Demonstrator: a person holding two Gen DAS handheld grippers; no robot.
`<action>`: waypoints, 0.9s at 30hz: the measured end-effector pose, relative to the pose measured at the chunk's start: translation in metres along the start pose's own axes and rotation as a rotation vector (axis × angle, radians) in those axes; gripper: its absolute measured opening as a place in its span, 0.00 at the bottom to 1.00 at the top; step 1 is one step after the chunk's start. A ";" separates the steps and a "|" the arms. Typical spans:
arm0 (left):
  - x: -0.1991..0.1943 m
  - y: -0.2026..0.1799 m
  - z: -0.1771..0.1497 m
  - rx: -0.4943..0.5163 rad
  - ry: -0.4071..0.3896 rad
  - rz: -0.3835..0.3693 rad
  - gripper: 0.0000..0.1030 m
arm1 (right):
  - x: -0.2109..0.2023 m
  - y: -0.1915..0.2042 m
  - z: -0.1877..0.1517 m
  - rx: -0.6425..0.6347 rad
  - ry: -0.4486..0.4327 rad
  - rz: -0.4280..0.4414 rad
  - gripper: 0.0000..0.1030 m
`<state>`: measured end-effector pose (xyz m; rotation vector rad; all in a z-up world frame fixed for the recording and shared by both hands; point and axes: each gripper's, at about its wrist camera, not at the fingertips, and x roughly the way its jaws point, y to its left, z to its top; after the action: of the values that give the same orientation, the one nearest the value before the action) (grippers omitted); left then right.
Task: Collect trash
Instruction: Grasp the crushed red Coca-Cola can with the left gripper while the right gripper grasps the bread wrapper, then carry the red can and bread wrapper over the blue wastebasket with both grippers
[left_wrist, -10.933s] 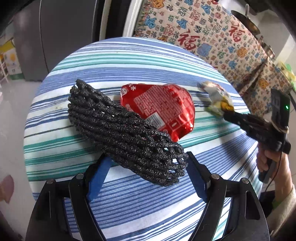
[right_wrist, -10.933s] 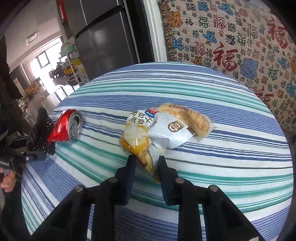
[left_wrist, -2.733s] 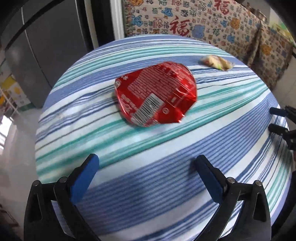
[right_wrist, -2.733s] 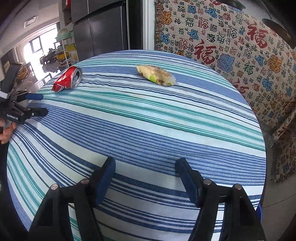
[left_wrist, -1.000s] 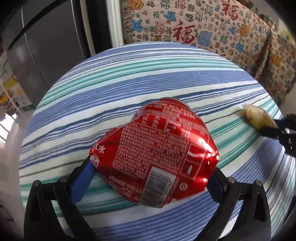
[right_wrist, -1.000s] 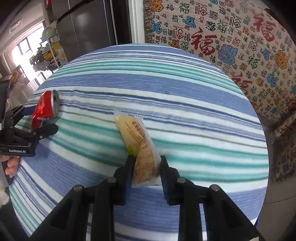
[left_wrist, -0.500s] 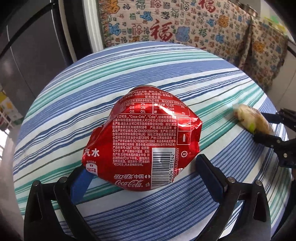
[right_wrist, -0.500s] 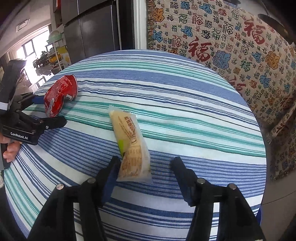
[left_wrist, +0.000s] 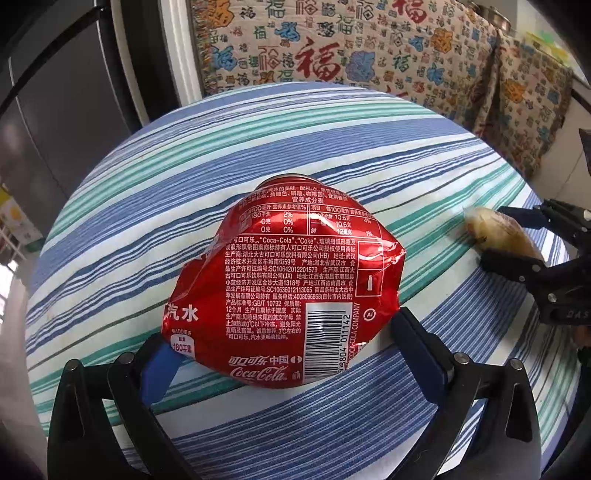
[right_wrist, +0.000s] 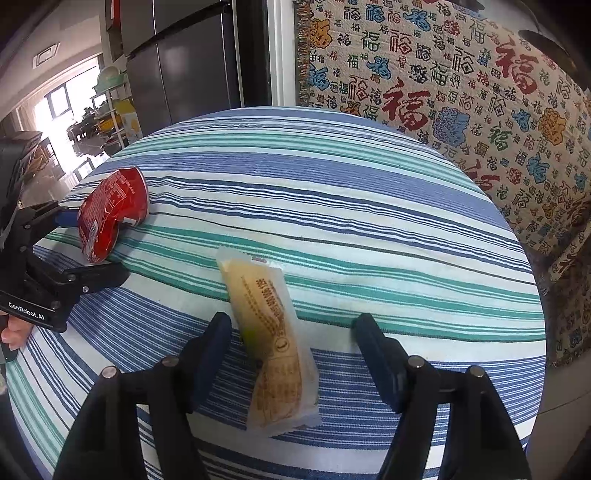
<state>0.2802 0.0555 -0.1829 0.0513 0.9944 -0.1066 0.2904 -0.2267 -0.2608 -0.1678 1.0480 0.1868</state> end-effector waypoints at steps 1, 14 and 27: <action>-0.001 0.002 0.002 -0.002 0.000 -0.014 0.99 | -0.001 0.001 0.001 -0.001 0.024 0.004 0.70; -0.025 0.006 0.018 -0.012 -0.098 -0.157 0.37 | -0.042 -0.002 0.004 0.008 0.023 0.058 0.15; -0.051 -0.053 0.034 0.040 -0.171 -0.215 0.15 | -0.094 -0.058 -0.033 0.142 -0.017 -0.004 0.15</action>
<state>0.2744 0.0028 -0.1212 -0.0280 0.8250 -0.3231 0.2306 -0.2978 -0.1920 -0.0397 1.0398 0.1090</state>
